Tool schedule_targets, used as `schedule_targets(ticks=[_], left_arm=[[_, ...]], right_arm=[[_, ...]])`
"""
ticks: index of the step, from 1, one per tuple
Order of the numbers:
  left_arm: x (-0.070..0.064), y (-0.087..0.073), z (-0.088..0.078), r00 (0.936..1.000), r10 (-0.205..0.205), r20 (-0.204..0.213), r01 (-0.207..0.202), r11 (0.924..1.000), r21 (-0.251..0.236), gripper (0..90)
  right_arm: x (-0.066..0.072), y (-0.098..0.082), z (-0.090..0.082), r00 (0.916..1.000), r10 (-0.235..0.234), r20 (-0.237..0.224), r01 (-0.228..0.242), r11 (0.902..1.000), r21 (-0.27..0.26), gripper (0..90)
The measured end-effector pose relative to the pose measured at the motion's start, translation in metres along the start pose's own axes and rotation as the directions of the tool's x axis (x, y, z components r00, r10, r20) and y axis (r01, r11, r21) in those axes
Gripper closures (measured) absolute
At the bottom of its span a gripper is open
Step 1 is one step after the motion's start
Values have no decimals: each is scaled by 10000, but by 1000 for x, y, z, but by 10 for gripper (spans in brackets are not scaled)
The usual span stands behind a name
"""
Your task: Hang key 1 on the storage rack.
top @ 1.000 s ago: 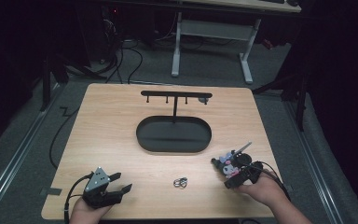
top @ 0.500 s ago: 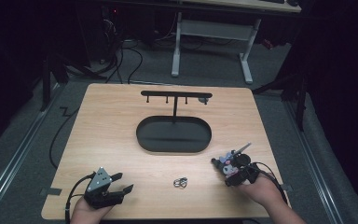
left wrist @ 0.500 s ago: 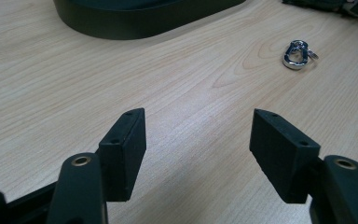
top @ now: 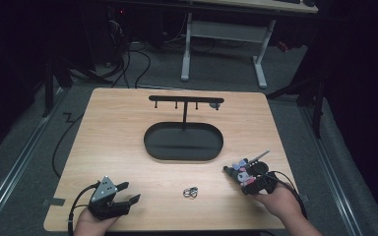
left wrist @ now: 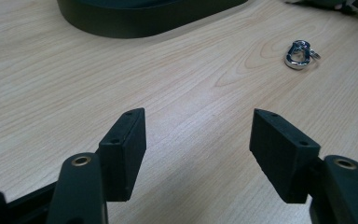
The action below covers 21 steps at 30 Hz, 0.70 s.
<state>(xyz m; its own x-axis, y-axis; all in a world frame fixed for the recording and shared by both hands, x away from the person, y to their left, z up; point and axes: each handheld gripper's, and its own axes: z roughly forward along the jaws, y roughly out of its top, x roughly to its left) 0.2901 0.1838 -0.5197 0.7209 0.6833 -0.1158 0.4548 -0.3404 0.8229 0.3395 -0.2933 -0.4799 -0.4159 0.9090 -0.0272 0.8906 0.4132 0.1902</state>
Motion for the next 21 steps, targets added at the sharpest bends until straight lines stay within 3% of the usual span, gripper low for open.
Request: schedule_targets(ticks=[6, 15, 21], left_arm=[[1, 0, 2, 10000, 20, -42, -20, 10000, 72, 369], [0, -1, 3, 10000, -6, -63, 7, 9999, 116, 369], [0, -1, 3, 10000, -39, -66, 39, 10000, 81, 369]], right_arm=[[-3, 1, 7, 9995, 174, -257, -171, 9998, 134, 413], [0, 4, 6, 9993, -370, 33, 370, 9992, 137, 472], [1, 5, -3, 9988, -430, -241, 430, 9991, 27, 486]])
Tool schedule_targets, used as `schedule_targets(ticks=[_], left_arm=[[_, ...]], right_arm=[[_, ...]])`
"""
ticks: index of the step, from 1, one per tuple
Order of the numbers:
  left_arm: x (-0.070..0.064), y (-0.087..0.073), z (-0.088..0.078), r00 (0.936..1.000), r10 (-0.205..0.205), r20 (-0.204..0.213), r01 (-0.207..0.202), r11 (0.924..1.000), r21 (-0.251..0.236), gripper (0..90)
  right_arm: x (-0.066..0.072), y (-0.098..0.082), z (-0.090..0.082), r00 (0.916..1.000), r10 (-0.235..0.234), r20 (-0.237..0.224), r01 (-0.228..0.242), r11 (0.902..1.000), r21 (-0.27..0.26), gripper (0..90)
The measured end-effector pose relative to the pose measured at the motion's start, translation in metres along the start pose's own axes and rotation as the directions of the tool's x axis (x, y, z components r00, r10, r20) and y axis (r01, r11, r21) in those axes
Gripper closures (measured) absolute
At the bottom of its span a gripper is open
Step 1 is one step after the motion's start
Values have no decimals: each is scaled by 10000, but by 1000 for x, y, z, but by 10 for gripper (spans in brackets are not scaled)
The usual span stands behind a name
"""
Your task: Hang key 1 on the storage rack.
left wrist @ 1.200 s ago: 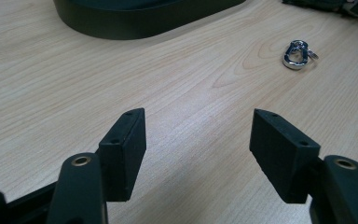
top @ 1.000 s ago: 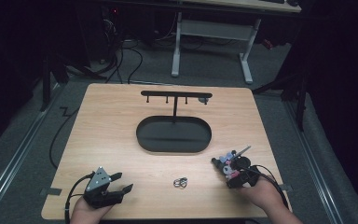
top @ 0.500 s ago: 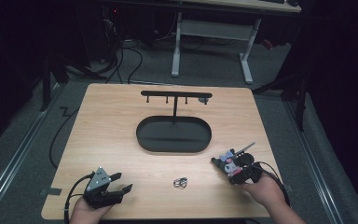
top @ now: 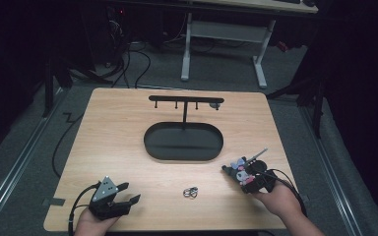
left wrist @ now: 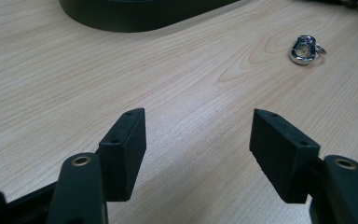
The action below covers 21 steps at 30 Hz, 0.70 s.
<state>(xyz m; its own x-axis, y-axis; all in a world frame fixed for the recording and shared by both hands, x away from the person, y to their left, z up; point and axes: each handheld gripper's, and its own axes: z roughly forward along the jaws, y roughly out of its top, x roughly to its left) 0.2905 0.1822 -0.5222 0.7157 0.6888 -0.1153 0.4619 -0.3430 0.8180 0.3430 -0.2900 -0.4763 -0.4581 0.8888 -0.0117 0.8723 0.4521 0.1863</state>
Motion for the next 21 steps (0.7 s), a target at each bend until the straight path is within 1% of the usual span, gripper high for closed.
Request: schedule_targets(ticks=[2, 3, 4, 5, 6, 7, 13, 14, 15, 16, 18, 19, 21], left_arm=[[0, 0, 0, 10000, -10, -9, 10, 10000, 3, 369], [0, 0, 1, 10000, -15, -12, 15, 10000, 7, 369], [0, 0, 1, 10000, -15, -12, 15, 10000, 7, 369], [-1, -1, 1, 10000, -41, -8, 41, 10000, 3, 369], [-1, -1, 1, 10000, -41, -8, 41, 10000, 3, 369], [-1, -1, 1, 10000, -49, 8, 49, 10000, 16, 369], [-1, 0, 2, 10000, 4, 27, -4, 10000, 29, 369], [-1, -1, 2, 10000, -24, 36, 24, 10000, 25, 369], [-1, -1, 2, 10000, -24, 36, 24, 10000, 25, 369], [0, -1, 2, 10000, -31, 46, 31, 10000, 26, 369], [0, -1, 2, 10000, -34, 43, 34, 10000, 27, 369], [0, -1, 2, 10000, -24, 32, 24, 10000, 48, 369], [0, -2, 1, 10000, -2, 25, 2, 10000, 43, 369]], right_arm=[[-1, 1, -5, 9996, -13, -280, 12, 10000, -26, 487], [0, 1, -7, 9995, -55, -326, 52, 9999, -103, 487], [0, 1, -7, 9995, -55, -326, 52, 9999, -103, 487], [1, 2, -11, 9994, -226, -274, 223, 9997, -107, 488], [1, 2, -11, 9994, -226, -274, 223, 9997, -107, 488], [1, 2, -14, 9989, -332, -343, 328, 9994, -121, 489], [2, 4, -18, 9984, -413, -389, 407, 9991, -150, 494], [3, 5, -21, 9980, -393, -486, 385, 9991, -180, 493], [3, 5, -21, 9980, -393, -486, 385, 9991, -180, 493], [4, 7, -22, 9973, -520, -516, 509, 9984, -231, 493], [4, 7, -23, 9976, -506, -472, 496, 9985, -233, 493], [4, 9, -24, 9973, -434, -600, 418, 9987, -277, 493], [4, 9, -24, 9971, -405, -651, 389, 9989, -263, 493]])
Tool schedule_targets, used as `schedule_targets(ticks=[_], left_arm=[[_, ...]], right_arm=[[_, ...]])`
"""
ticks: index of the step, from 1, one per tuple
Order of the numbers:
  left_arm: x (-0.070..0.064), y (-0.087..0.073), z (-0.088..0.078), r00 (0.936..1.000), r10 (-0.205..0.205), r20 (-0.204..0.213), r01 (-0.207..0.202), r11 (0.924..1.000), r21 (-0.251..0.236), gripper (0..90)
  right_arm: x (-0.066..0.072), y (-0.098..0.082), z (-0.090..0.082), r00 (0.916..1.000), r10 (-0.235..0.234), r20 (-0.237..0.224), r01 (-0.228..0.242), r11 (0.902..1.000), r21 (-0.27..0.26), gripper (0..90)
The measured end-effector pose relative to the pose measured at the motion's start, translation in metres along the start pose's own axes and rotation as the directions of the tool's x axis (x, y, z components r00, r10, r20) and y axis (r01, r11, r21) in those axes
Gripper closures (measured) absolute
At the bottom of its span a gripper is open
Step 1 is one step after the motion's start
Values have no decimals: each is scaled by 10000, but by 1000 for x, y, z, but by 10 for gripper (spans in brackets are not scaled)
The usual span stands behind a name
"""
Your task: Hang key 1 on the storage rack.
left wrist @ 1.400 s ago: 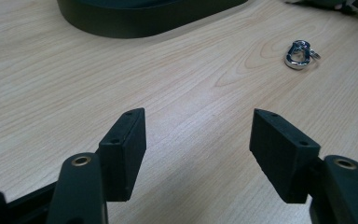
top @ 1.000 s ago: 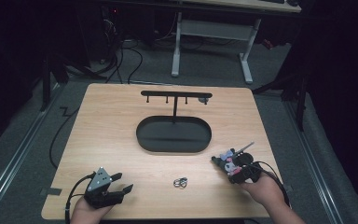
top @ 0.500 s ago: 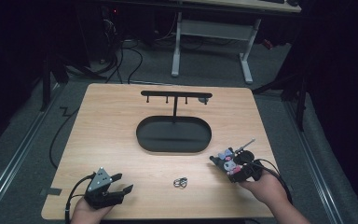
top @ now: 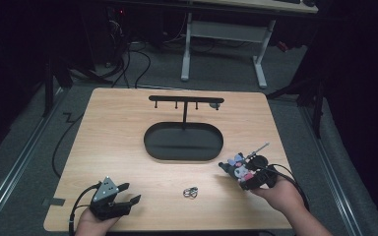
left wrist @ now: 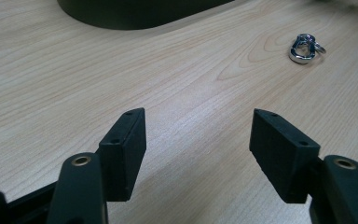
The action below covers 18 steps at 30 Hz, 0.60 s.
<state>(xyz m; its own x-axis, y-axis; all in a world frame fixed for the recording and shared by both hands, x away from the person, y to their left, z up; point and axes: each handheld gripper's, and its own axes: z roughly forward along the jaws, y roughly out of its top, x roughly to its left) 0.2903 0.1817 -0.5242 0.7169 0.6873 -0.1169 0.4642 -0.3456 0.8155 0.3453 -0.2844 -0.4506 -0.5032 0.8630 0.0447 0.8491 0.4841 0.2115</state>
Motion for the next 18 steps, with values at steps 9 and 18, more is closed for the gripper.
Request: schedule_targets(ticks=[9, 18], left_arm=[[-1, 0, -2, 10000, 46, -37, -46, 10000, -33, 368], [-1, 1, -2, 10000, 56, -23, -56, 9999, -137, 367]], right_arm=[[2, 10, -11, 9990, 76, -447, -83, 9998, -154, 493], [3, 21, -30, 9983, -28, -581, 8, 9994, -342, 493]])
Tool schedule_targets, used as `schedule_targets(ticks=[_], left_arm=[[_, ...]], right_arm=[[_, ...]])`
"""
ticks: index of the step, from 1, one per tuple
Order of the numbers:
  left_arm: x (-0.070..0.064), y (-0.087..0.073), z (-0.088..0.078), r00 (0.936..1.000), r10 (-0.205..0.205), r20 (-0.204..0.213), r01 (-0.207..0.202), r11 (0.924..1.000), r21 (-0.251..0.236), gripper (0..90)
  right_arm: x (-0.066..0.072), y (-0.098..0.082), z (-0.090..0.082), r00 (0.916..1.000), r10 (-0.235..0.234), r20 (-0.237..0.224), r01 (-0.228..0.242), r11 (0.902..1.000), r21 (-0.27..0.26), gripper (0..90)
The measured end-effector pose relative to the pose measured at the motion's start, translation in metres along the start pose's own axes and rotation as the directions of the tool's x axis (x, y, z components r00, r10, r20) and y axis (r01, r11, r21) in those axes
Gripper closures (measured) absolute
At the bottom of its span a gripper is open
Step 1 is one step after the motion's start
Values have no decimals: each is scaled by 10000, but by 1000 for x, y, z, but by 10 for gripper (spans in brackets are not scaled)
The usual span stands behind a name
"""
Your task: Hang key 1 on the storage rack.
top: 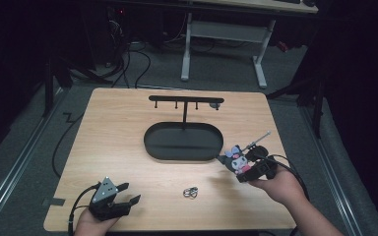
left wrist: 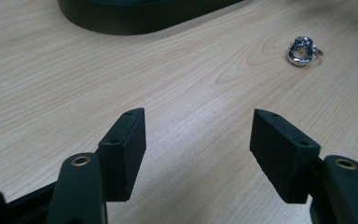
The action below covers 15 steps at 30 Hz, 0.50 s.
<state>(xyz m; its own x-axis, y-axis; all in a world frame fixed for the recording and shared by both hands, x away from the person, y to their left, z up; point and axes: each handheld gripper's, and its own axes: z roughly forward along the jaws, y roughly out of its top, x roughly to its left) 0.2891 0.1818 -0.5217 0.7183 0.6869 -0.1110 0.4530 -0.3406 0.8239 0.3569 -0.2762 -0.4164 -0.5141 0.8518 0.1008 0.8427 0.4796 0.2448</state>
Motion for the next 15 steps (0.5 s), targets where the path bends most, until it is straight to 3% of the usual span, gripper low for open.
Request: schedule_targets(ticks=[7, 15], left_arm=[[0, 0, 7, 9999, 53, 108, -54, 9999, 130, 367], [-2, 0, 5, 9998, 158, 83, -159, 9998, 106, 367]], right_arm=[[-1, 6, -11, 9997, 85, -230, -91, 9996, -269, 492], [-2, 14, -26, 9999, 36, -126, -40, 9994, -352, 493]])
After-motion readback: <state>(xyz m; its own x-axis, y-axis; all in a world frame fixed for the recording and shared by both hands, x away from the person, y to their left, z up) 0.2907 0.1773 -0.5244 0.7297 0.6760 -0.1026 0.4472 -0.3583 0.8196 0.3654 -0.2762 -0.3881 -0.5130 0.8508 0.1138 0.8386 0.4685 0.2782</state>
